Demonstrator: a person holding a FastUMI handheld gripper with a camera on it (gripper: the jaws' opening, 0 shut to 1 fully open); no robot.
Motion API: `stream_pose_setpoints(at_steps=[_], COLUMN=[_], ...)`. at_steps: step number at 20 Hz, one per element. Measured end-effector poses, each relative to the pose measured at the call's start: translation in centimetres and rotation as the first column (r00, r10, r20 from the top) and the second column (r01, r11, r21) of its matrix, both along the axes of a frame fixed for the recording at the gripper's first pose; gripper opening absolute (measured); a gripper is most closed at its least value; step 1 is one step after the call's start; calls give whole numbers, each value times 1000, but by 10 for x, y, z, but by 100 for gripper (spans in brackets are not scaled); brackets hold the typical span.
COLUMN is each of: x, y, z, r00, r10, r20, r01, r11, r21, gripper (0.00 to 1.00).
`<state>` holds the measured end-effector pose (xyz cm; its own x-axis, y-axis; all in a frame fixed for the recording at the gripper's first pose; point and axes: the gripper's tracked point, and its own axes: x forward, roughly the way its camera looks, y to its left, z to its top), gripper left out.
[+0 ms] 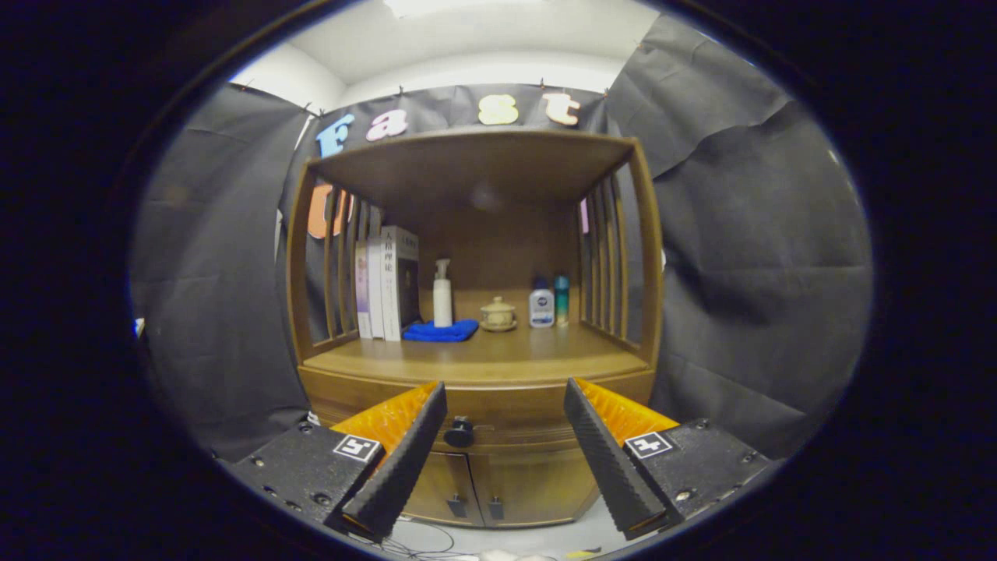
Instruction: Pull open the drawer, take out the items inside it, and place them on the countertop above the cabinet.
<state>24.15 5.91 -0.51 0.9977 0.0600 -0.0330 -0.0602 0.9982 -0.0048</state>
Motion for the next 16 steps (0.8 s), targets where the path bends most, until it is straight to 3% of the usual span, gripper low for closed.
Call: stream_pose_setpoints(at_steps=[4, 10, 16], x=[57, 106, 118], y=[26, 35, 45], z=[-47, -98, -121], r00=[998, 989, 981], r10=[13, -1, 12], r20=[-57, -151, -195], r01=[-14, -1, -8], r11=[1000, 1000, 1000], r21=[-7, -14, 22], gripper=[99, 98, 75])
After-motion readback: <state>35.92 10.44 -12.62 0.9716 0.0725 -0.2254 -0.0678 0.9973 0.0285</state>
